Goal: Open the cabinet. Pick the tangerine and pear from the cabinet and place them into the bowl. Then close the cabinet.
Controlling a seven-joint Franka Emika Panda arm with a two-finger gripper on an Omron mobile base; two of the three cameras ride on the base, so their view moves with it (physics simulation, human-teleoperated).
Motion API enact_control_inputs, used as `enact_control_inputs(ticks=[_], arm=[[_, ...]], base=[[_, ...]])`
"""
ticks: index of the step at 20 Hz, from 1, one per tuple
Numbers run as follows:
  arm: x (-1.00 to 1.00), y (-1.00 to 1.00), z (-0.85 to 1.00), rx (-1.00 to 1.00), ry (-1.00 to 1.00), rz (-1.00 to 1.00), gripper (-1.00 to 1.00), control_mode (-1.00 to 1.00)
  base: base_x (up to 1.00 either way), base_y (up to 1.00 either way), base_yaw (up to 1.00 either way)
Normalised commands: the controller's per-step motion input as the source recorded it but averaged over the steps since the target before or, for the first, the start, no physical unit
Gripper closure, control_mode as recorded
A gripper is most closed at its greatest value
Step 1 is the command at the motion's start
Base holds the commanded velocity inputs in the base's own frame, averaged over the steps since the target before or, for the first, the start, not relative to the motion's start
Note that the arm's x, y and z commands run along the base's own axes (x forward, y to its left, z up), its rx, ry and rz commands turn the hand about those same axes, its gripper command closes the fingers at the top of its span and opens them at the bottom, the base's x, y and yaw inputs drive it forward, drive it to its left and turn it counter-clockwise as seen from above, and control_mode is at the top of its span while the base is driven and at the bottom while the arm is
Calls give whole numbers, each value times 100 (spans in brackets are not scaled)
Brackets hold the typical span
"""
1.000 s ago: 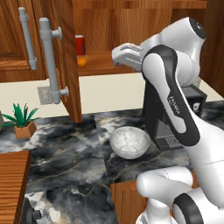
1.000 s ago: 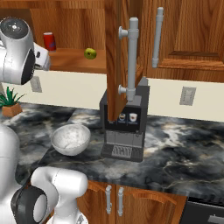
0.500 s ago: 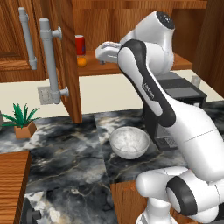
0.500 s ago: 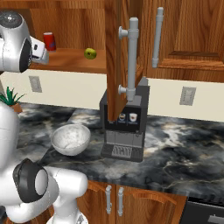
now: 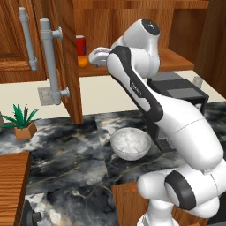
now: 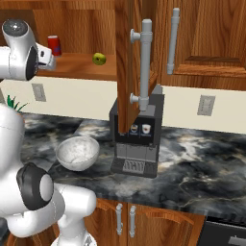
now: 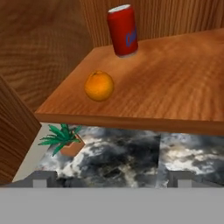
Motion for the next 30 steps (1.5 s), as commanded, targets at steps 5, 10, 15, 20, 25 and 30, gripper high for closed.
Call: enact_control_inputs(ticks=[5, 10, 15, 20, 25, 30], arm=[[22, 5, 0, 0, -6, 0, -100, -100], [32, 21, 0, 0, -1, 0, -100, -100], [33, 41, 0, 0, 0, 0, -100, -100], [41, 23, 0, 0, 0, 0, -100, -100], [36, 3, -8, 0, 0, 0, -100, -100], [42, 8, -12, 0, 0, 0, -100, -100]], base=[[0, 0, 0], [0, 0, 0], [0, 0, 0], [0, 0, 0], [0, 0, 0], [0, 0, 0]])
